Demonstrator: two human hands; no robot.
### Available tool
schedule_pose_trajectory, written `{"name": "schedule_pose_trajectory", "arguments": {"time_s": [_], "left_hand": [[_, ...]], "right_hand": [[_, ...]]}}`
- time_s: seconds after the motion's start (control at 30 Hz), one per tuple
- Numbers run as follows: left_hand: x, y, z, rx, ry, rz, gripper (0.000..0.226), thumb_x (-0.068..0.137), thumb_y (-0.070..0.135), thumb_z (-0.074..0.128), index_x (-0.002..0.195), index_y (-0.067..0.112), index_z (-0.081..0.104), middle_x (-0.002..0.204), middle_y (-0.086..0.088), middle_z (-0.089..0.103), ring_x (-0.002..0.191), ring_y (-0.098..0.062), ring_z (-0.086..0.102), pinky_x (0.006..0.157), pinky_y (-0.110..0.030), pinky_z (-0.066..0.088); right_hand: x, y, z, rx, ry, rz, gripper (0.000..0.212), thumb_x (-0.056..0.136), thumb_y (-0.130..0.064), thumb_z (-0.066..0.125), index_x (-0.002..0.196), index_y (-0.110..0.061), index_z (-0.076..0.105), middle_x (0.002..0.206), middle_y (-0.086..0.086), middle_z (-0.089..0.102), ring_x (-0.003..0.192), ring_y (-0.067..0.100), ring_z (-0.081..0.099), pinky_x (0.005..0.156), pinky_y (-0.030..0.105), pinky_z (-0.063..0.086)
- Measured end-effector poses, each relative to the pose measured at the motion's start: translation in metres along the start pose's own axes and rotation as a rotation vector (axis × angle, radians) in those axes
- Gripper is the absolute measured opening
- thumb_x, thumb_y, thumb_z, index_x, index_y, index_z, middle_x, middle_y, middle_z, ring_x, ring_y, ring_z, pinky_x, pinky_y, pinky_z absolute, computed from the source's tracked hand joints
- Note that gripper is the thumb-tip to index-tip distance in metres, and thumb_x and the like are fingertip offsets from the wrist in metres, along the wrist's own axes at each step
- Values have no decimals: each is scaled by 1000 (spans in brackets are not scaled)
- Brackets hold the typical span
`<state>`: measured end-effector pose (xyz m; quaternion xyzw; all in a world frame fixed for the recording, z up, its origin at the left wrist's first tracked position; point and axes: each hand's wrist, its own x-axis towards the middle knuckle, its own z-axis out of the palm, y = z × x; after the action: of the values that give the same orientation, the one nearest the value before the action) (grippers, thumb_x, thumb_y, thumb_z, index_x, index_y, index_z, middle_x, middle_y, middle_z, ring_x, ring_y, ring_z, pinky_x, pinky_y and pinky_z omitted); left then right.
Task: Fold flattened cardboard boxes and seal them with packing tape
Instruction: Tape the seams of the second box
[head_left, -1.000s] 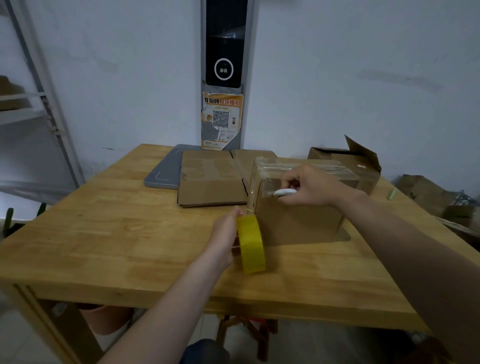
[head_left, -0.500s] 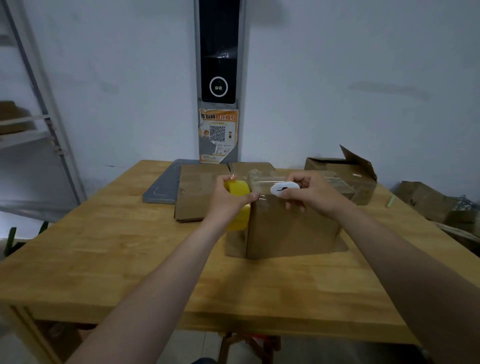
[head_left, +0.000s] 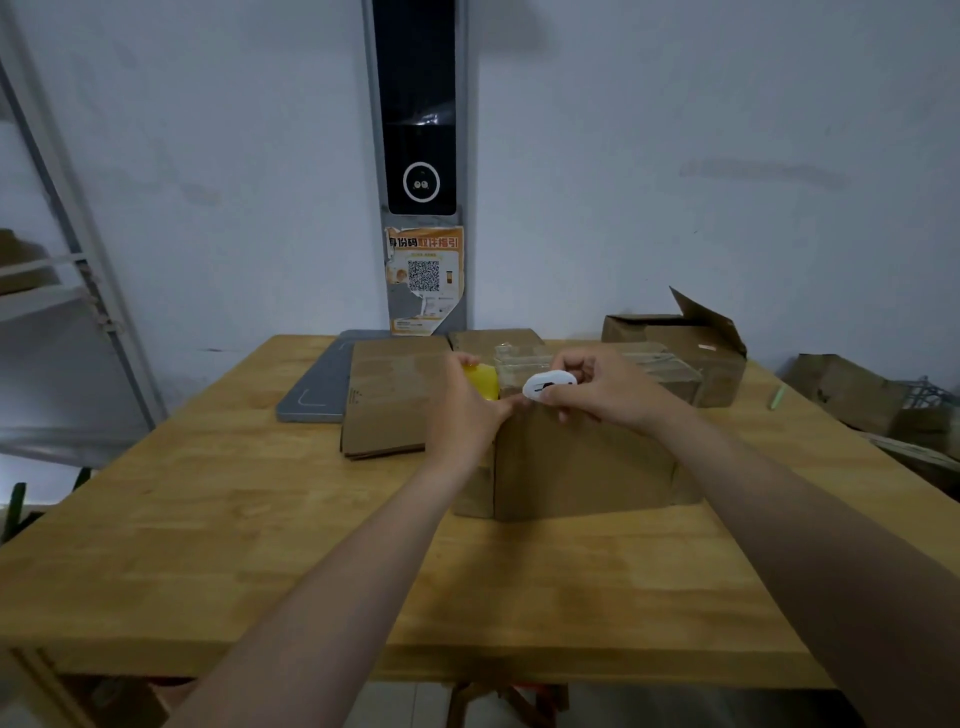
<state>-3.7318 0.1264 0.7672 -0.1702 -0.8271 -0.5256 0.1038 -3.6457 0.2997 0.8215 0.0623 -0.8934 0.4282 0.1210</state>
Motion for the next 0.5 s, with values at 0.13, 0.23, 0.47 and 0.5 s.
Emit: {"name": "schedule_pose_trajectory", "arguments": {"time_s": [0.13, 0.23, 0.47, 0.5], "left_hand": [[2, 1, 2, 55, -32, -9, 89, 57, 51, 96, 121, 35, 37, 117, 9, 58, 98, -21, 65, 84, -46, 57], [7, 0, -1, 47, -74, -20, 89, 56, 47, 98, 119, 37, 36, 117, 10, 58, 95, -22, 67, 82, -47, 58], [3, -15, -4, -34, -105, -154, 76, 69, 47, 91, 124, 30, 41, 96, 5, 69, 79, -16, 73, 79, -41, 58], [1, -18, -5, -59, -111, -171, 73, 71, 46, 91, 123, 29, 42, 90, 3, 72, 71, -14, 73, 80, -42, 59]], "right_hand": [[0, 2, -1, 13, 31, -9, 15, 91, -17, 74, 87, -6, 66, 65, 7, 69, 50, 11, 52, 46, 25, 36], [1, 4, 0, 9, 40, -3, 16, 91, -17, 74, 87, -5, 66, 63, 6, 68, 49, 8, 52, 45, 24, 36], [-2, 5, 5, -37, 65, -46, 15, 90, -20, 76, 86, -8, 68, 64, 6, 68, 52, 11, 54, 48, 21, 39], [-3, 5, 6, -29, 73, -51, 15, 90, -20, 76, 86, -8, 69, 66, 8, 69, 53, 12, 55, 49, 22, 41]]}}
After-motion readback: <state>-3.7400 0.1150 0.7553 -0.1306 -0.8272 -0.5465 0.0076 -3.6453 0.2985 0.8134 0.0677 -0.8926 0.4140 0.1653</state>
